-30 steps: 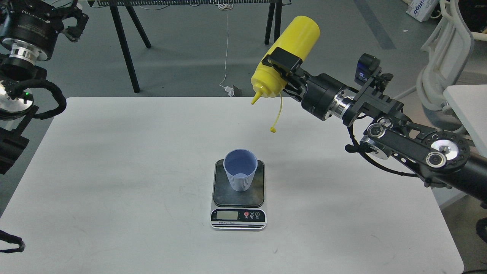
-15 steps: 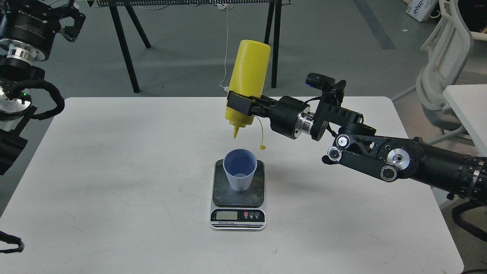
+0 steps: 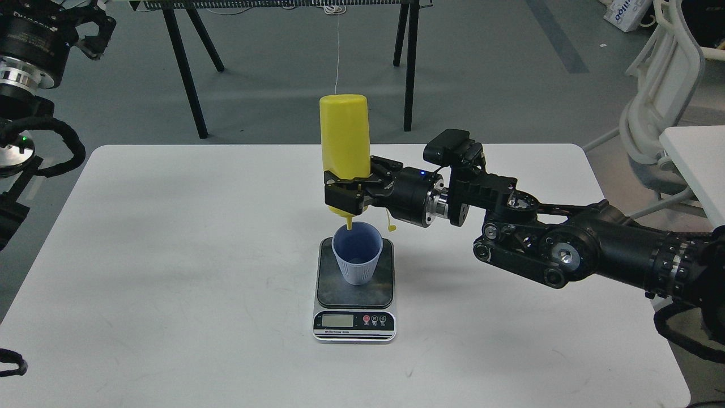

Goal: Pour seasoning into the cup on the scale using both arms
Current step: 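Raise the yellow bottle upright and carry it back from the cup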

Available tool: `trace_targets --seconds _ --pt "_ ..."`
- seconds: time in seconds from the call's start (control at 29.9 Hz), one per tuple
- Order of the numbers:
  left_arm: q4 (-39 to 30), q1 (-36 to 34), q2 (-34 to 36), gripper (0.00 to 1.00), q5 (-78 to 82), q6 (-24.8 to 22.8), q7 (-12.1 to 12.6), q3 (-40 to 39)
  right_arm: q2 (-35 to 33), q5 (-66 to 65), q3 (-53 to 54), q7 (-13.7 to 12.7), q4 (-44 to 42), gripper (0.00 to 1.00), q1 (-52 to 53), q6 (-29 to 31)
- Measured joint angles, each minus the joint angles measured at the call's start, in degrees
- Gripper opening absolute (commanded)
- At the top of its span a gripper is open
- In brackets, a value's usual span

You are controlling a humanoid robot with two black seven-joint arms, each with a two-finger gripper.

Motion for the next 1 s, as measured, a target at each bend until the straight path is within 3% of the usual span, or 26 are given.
trace_targets --seconds 0.3,0.47,0.63,1.0 --pt "-0.01 -0.08 0.07 1.00 0.00 0.15 0.06 -0.01 -0.59 -1.33 -1.42 0.87 0.22 0.32 0.28 0.00" --pt "-0.02 -0.08 0.07 1.00 0.02 0.15 0.20 -0.01 -2.83 4.19 -0.19 1.40 0.76 0.31 1.14 0.41" --pt "-0.03 -0.08 0.04 1.00 0.10 0.17 0.37 0.08 -7.33 16.50 4.36 1.25 4.78 0.31 1.33 2.39" --pt "-0.03 -0.21 -0.20 1.00 0.25 0.35 0.50 0.55 -23.93 51.22 18.50 1.37 14.62 0.31 -7.82 15.68"
